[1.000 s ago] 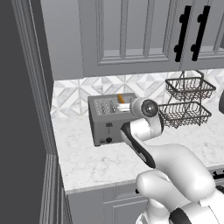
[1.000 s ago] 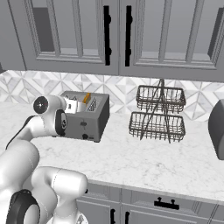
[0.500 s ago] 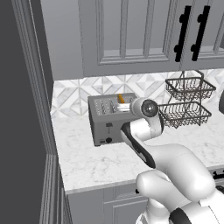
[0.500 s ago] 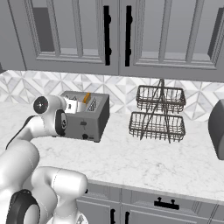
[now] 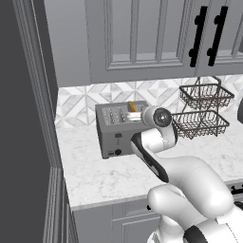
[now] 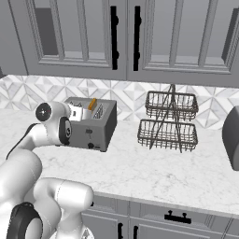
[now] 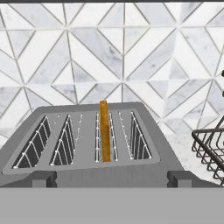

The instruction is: Start the toaster. Once the lever pops up, take the bread to the plate on the dining counter.

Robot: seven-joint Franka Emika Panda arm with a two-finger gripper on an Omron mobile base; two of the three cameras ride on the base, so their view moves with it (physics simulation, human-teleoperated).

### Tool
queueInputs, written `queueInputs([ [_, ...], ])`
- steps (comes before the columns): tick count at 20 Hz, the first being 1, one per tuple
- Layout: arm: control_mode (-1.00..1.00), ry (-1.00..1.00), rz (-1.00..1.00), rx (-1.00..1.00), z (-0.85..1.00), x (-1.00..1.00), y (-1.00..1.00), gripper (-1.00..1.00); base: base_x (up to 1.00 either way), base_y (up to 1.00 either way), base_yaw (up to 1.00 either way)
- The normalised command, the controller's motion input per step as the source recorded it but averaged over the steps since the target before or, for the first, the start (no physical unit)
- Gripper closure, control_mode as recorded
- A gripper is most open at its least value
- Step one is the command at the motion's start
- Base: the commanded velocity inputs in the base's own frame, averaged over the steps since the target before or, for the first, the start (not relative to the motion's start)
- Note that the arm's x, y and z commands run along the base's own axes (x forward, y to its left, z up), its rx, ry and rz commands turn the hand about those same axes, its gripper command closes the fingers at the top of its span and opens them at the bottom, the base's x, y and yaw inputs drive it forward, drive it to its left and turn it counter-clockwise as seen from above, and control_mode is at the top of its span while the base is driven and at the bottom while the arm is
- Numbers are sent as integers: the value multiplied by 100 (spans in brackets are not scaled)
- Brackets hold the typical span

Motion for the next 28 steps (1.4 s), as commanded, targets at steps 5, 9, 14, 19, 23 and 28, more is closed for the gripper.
queueInputs([
  [5, -100, 0, 0, 0, 0, 0, 0, -100, 0, 0, 0],
  [9, -100, 0, 0, 0, 0, 0, 0, -100, 0, 0, 0],
  [14, -100, 0, 0, 0, 0, 0, 0, -100, 0, 0, 0],
  [19, -100, 0, 0, 0, 0, 0, 0, -100, 0, 0, 0],
  [23, -100, 0, 0, 0, 0, 0, 0, -100, 0, 0, 0],
  [28, -100, 0, 0, 0, 0, 0, 0, -100, 0, 0, 0],
])
